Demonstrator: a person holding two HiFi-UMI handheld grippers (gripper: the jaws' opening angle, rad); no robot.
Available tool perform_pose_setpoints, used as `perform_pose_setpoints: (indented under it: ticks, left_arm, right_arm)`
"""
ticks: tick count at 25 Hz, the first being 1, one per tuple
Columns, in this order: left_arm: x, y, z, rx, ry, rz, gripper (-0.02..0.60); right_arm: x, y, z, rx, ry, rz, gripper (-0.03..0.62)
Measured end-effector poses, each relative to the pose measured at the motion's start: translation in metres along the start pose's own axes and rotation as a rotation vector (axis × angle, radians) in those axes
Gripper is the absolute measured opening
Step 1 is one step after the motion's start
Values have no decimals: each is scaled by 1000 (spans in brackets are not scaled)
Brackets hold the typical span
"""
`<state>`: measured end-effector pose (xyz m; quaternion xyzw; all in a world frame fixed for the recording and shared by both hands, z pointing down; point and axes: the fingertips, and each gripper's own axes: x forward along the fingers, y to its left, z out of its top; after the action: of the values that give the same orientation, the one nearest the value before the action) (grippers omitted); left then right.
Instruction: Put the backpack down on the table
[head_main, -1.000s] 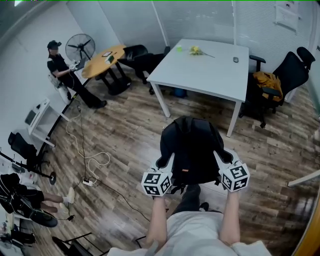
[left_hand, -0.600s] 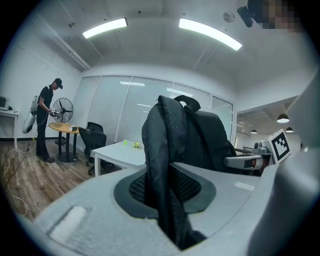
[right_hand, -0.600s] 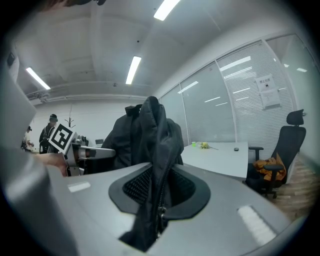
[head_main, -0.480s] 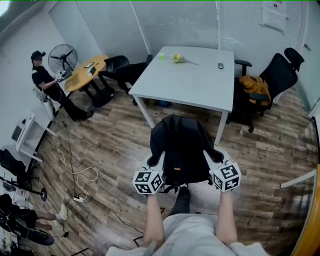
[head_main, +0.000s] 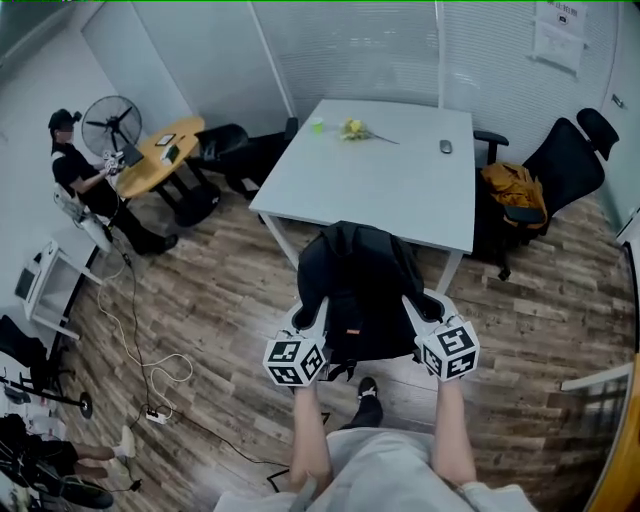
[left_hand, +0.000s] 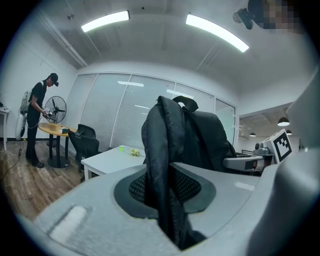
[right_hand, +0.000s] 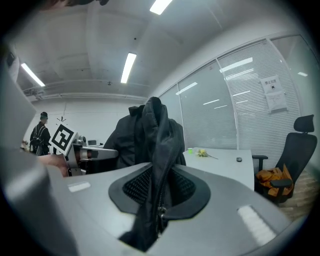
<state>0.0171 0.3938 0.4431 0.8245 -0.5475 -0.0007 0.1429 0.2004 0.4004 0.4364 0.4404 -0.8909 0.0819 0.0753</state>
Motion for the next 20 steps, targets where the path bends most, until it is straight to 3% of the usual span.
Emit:
perform_pose_setpoints:
  ticks: [7,12,20]
  left_arm:
    - [56,76,24,17,12,-11,78]
    - [80,130,59,27,-33,-4,77]
    - [114,158,78,10,-62,-21,77]
  right_arm:
    - [99,-11,18,-15,29,53,66]
    - [164,-5,43,-44,8,74,66]
    - [222,-12,63,-94,-9,60,66]
